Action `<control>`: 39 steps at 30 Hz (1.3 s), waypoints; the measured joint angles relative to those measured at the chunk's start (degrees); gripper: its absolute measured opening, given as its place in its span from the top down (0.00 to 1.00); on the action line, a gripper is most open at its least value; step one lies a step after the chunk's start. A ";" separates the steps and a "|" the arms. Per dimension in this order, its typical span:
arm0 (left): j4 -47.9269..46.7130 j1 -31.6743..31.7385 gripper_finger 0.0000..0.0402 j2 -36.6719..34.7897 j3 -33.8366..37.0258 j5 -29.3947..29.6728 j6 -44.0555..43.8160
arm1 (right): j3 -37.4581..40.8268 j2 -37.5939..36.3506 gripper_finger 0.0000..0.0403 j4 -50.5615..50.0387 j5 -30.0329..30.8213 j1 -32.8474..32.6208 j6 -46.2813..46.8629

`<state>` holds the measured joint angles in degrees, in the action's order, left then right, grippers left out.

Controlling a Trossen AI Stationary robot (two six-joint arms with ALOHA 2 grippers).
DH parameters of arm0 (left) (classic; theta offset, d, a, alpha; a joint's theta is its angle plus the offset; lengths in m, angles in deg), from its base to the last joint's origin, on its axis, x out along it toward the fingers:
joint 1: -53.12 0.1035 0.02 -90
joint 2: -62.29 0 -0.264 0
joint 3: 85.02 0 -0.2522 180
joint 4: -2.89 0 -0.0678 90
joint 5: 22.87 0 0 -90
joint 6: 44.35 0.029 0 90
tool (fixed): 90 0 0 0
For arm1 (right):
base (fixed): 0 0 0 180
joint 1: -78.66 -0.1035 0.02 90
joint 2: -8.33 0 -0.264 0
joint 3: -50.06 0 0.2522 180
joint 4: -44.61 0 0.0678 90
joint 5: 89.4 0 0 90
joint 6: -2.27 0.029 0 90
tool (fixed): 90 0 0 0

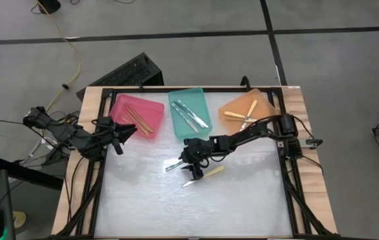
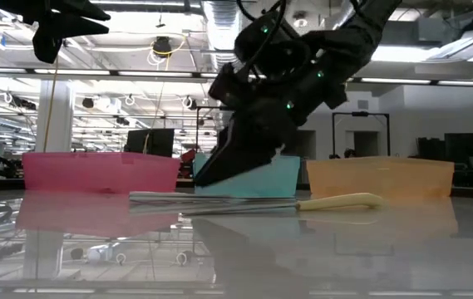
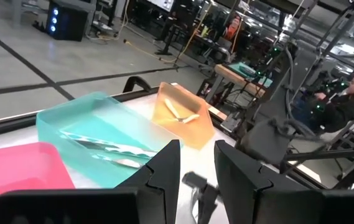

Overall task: Sort silverware by color (type)
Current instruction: Put the white and blue knife into the green bin

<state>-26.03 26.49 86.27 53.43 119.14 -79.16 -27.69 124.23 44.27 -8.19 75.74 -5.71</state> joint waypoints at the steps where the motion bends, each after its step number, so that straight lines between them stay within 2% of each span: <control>1: -0.01 0.00 0.79 0.00 0.00 0.06 -0.12 | -0.57 0.94 0.44 0.24 0.35 -0.18 -0.01; 5: -0.56 0.00 0.79 0.00 -0.02 -0.07 -0.88 | -2.55 4.50 0.44 0.60 1.19 -0.21 1.05; 13: -1.08 0.00 0.79 0.01 -0.02 -0.02 -1.85 | -4.98 10.04 0.45 1.81 1.42 -0.29 10.81; 21: -2.29 0.00 0.79 0.00 -0.02 0.87 -2.60 | -5.11 11.60 0.49 1.88 2.53 -1.38 12.08; 27: -2.25 0.00 0.79 0.01 -0.02 0.88 -2.77 | -4.98 11.64 0.52 1.96 6.18 -1.98 10.16; 31: -2.25 0.00 0.79 0.00 -0.02 0.90 -2.77 | -4.91 11.64 0.58 2.03 6.36 -2.05 10.12; 39: -2.51 0.00 0.79 0.00 -0.02 1.20 -2.77 | -4.91 11.67 0.78 2.30 9.21 -3.19 11.30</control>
<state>-28.54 26.49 86.27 53.40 120.34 -81.93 -32.61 135.89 46.58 1.02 72.55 5.58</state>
